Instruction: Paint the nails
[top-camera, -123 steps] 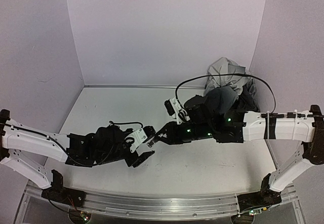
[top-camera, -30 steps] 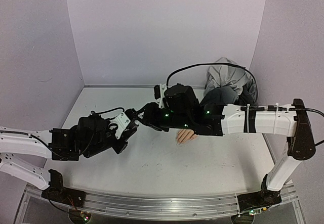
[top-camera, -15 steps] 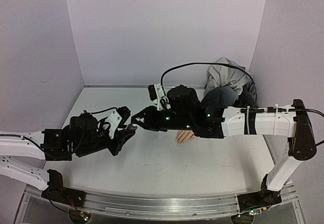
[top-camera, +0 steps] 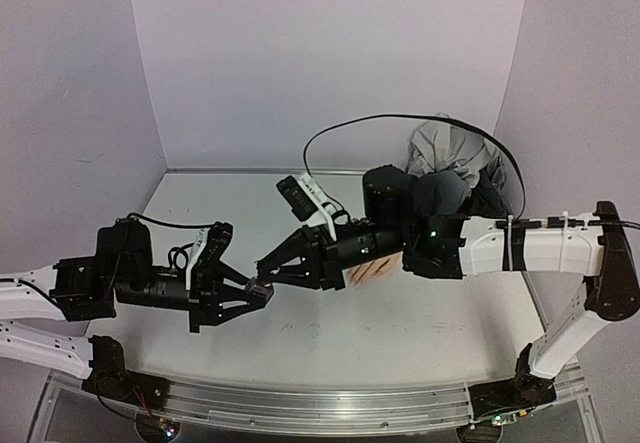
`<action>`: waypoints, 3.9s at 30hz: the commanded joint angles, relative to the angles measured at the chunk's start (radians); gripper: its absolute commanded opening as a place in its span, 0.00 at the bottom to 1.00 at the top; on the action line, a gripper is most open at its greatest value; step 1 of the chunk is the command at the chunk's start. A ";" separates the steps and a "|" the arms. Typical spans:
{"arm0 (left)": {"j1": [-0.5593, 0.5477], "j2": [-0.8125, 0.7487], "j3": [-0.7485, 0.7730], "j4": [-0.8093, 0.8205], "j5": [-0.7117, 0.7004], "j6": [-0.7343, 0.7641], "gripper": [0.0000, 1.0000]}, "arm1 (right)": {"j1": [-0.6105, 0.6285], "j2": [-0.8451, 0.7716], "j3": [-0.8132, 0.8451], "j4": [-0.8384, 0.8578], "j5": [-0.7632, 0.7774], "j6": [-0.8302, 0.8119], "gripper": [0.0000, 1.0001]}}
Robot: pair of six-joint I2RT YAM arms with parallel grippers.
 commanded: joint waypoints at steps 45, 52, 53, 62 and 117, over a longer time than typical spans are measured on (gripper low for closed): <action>-0.009 0.178 0.073 0.191 -0.686 0.201 0.00 | 0.014 0.125 0.217 -0.098 0.648 0.418 0.15; 0.111 0.077 0.056 0.179 -0.081 0.148 0.00 | -0.011 0.008 0.098 -0.043 0.466 0.148 0.00; 0.145 0.059 0.054 0.180 0.052 0.131 0.00 | -0.011 -0.017 0.064 0.025 0.239 0.047 0.00; 0.226 0.119 0.143 0.176 0.567 0.039 0.00 | -0.008 -0.125 0.009 -0.010 -0.021 -0.053 0.00; 0.223 0.138 0.081 0.130 -0.350 0.128 0.00 | -0.010 0.131 0.363 -0.210 0.688 0.438 0.37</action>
